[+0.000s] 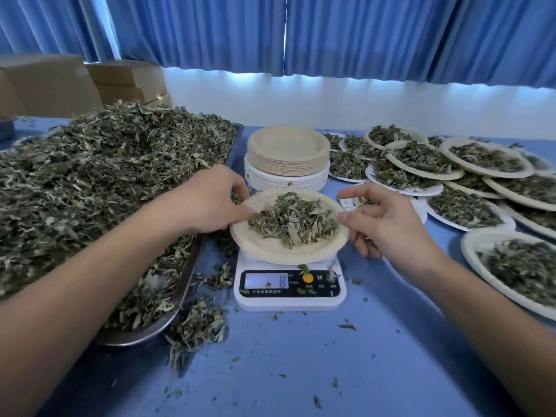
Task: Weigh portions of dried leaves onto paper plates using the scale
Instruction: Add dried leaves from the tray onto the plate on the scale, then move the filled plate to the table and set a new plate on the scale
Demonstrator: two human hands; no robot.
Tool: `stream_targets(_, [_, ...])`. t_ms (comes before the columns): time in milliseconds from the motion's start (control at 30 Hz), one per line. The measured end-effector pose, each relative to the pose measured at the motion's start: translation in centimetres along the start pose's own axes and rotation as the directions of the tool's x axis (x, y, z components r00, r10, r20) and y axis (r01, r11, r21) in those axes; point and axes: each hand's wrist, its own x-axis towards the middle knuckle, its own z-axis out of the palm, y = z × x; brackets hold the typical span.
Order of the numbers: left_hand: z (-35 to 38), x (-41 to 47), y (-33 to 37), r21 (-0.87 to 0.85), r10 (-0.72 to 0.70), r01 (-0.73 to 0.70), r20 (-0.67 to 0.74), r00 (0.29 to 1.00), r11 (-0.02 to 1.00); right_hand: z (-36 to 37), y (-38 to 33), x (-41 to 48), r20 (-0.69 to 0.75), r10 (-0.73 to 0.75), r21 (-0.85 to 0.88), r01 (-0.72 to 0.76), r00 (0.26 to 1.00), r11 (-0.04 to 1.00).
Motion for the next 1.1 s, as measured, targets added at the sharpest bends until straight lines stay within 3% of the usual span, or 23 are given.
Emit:
stream_targets(167, [1.1,0.2,1.1,-0.238,-0.073,0.059,-0.051,0.996,0.969,-0.8,-1.3,0.2,-0.064,0.089,-0.061,-0.093,0.994,0.994])
stream_targets(333, [2.3,1.0,4.6,-0.509,-0.129,0.103,-0.016,0.992,0.855,-3.8,-2.3,0.5,-0.186,0.195,-0.087,-0.214,0.963,0.973])
stream_targets(533, [5.3,3.6,12.5,-0.714,-0.073,0.103,0.072,0.995,0.693,-11.0,-2.4,-1.2,-0.397,0.113,-0.27,-0.234,0.911,0.934])
stream_targets(867, [12.0,7.8,25.2,-0.715,0.108,0.103,0.243,0.964,0.692,-25.1,-1.6,-4.9,-0.545,0.234,-0.27,-0.433,0.805,0.86])
stream_targets(1000, [14.1,8.7,29.0,-0.502,0.214,-0.055,0.266,0.94,0.863,-28.8,-0.5,-5.9,-0.613,0.17,-0.401,-0.489,0.772,0.774])
stream_targets(1100, [15.0,9.1,31.1,-0.404,0.235,-0.081,0.348,0.907,0.911,-30.4,0.2,-6.4,-0.607,0.16,-0.543,-0.553,0.779,0.632])
